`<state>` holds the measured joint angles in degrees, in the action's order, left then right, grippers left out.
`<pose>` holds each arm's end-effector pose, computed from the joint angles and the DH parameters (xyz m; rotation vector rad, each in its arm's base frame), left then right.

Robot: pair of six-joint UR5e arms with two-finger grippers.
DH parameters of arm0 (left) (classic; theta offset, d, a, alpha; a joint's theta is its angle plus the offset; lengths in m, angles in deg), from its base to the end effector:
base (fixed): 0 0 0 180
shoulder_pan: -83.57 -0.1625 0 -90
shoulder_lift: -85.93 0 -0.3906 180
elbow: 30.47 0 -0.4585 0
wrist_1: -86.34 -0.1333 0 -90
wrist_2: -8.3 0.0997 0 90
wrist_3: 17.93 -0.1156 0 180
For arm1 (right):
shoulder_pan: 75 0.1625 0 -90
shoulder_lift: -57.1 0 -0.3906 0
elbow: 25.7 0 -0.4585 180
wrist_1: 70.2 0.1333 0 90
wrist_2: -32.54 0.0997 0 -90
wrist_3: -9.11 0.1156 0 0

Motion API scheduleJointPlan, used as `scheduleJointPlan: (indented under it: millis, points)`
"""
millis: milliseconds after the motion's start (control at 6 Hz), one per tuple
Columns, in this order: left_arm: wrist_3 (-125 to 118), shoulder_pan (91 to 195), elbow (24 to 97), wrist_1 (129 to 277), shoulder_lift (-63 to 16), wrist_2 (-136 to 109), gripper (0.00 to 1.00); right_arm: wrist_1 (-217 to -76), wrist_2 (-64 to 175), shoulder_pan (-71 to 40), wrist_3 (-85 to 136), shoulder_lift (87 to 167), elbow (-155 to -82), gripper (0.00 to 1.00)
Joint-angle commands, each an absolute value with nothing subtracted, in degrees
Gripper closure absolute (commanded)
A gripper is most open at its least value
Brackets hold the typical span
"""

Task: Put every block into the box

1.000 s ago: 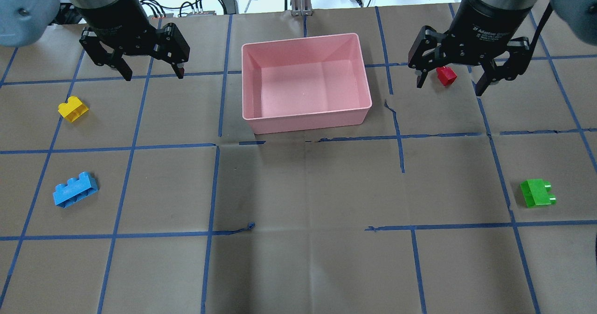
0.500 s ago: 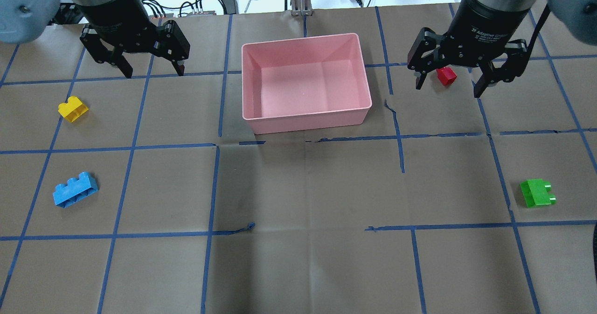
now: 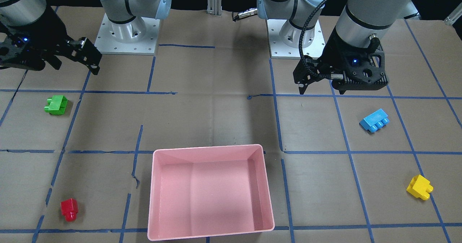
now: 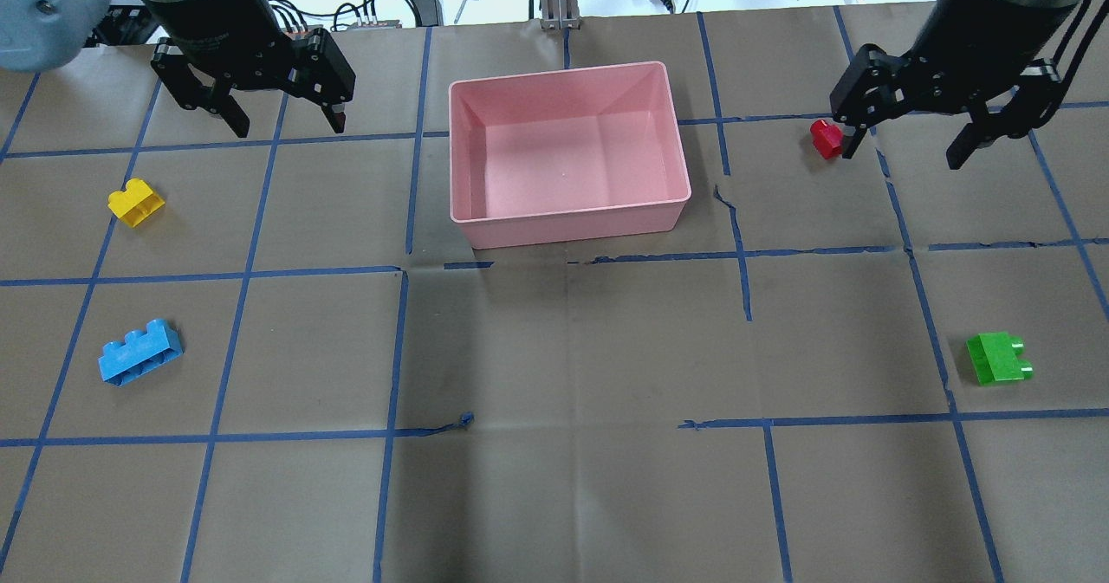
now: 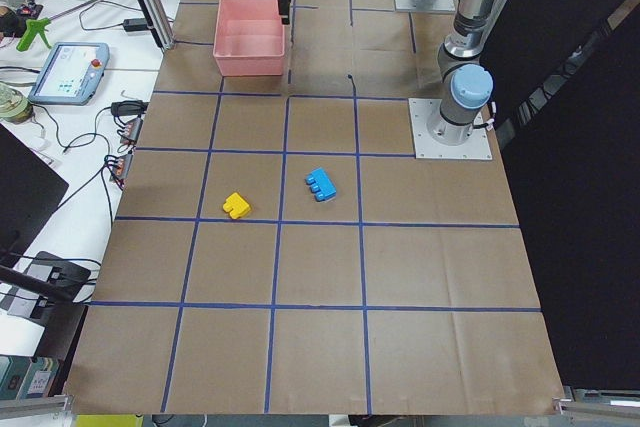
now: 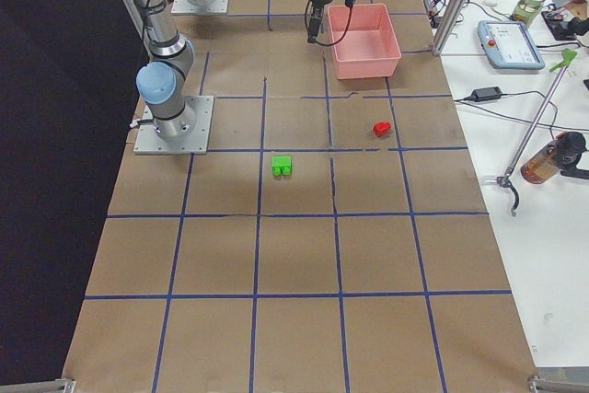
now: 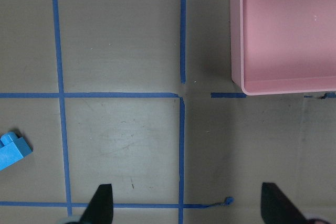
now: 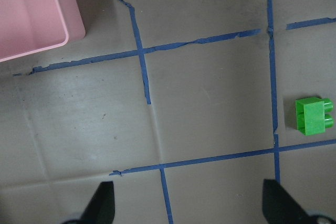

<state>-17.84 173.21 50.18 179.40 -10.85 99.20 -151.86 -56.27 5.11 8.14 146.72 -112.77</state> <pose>-0.1277 -0.6037 0.4545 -0.0122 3.1259 0.0134 0.0395 -0.5633 0.4484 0.2433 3.0981 0.1534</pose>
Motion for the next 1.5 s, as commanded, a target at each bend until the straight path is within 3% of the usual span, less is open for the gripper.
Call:
scheduleJointPlan:
  millis: [0,167,333,500,833,1333]
  points:
    - [-17.85,173.22,50.47,178.89,-10.84,99.18,0.01,-152.55,-57.98,-8.01,-3.89,146.66,-115.93,0.00]
    - [-19.15,172.87,50.73,178.89,-10.49,99.36,0.01,-152.55,-57.99,-8.11,-3.98,146.66,-115.96,0.00]
    - [-22.56,170.78,51.26,178.89,-10.49,99.53,0.01,-152.99,-61.04,-19.25,-17.12,146.57,-118.74,0.00]
    - [-25.46,167.37,51.61,178.89,-11.27,99.36,0.01,-153.08,-62.29,-22.58,-22.39,146.48,-118.86,0.00]
    - [-30.06,155.89,53.01,179.76,-12.86,100.06,0.01,-152.99,-63.00,-27.00,-27.01,146.57,-119.30,0.00]
    - [-39.77,151.87,54.43,171.58,-16.70,100.24,0.01,-167.18,-62.92,-26.31,-23.95,147.97,-132.61,0.01]
